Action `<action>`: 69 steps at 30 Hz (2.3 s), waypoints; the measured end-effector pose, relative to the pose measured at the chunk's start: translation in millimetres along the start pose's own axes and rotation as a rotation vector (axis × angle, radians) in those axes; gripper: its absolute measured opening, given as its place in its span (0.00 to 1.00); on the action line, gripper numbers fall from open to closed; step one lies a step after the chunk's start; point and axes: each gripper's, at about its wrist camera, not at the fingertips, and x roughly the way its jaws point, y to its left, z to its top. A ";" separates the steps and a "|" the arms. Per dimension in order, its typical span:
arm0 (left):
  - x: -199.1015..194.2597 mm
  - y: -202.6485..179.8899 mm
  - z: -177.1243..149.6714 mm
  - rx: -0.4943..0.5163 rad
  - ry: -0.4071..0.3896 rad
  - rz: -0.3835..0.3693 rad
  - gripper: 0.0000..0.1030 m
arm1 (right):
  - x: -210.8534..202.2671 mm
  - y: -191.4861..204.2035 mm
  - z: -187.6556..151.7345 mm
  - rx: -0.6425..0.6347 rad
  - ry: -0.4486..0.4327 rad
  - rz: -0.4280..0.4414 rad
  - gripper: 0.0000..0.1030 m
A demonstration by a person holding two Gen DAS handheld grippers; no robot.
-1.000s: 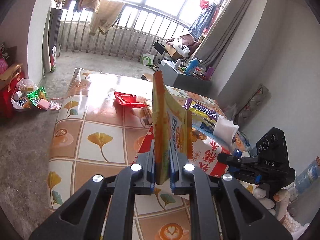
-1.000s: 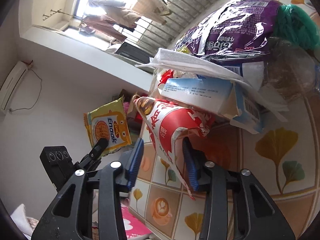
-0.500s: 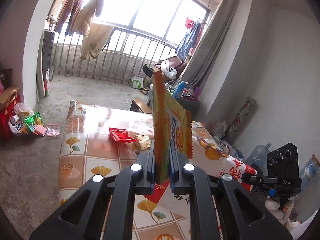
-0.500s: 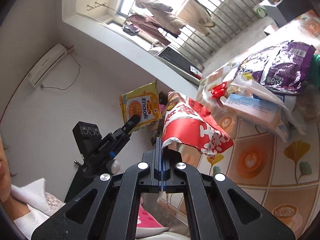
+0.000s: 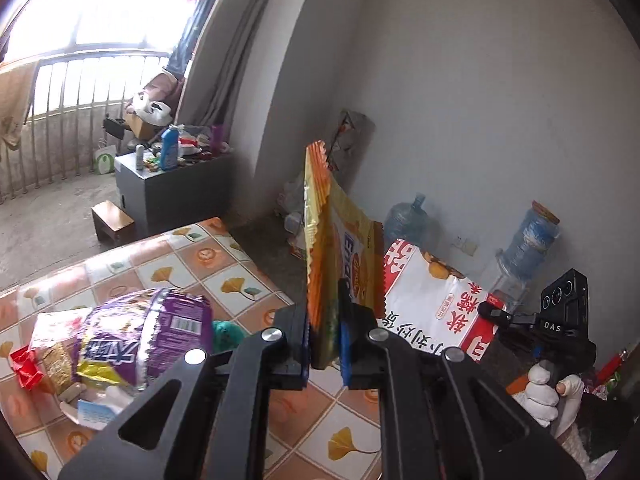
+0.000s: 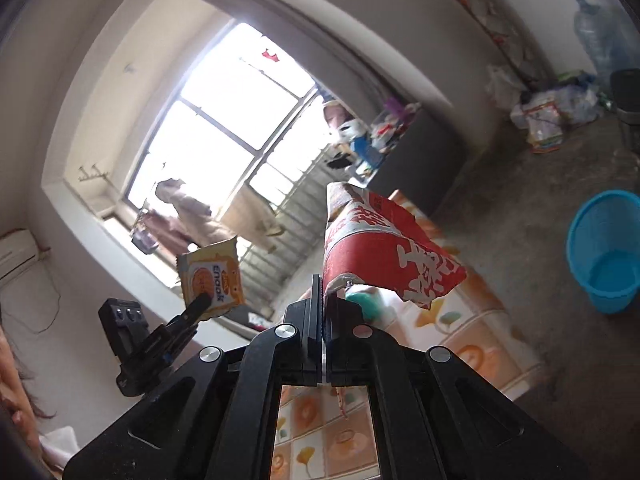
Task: Collect trash
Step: 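Carry both items to the blue basket and open both tools over it, then move both tools back toward the table items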
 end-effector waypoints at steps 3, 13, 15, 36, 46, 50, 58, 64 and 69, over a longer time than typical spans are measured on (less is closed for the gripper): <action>84.9 -38.6 18.6 0.061 0.137 -0.037 0.10 | 1.4 -47.4 17.1 0.089 -0.053 -0.157 0.00; 355.7 -108.6 1.7 0.207 0.516 -0.064 0.12 | 54.3 -190.5 54.7 0.267 -0.052 -0.417 0.00; 394.3 -120.2 -5.8 0.245 0.557 -0.066 0.12 | 61.9 -213.5 63.7 0.288 -0.039 -0.442 0.01; 482.9 -144.4 -19.1 0.186 0.566 -0.158 0.53 | 58.2 -254.2 68.7 0.285 -0.096 -0.656 0.51; 299.7 -124.3 61.8 0.232 0.239 -0.204 0.74 | 23.7 -98.4 58.6 -0.124 -0.335 -0.625 0.86; 217.4 -95.5 75.4 0.239 0.121 -0.170 0.86 | 13.5 -38.5 42.9 -0.328 -0.436 -0.631 0.92; 65.0 -17.4 65.8 0.175 -0.096 -0.006 0.95 | 20.0 37.5 4.8 -0.631 -0.496 -0.602 0.92; -28.6 43.2 32.2 0.054 -0.211 0.145 0.95 | 38.3 80.5 -10.7 -0.712 -0.424 -0.461 0.92; -83.7 89.0 3.0 -0.070 -0.258 0.252 0.95 | 62.0 103.2 -23.8 -0.756 -0.336 -0.324 0.92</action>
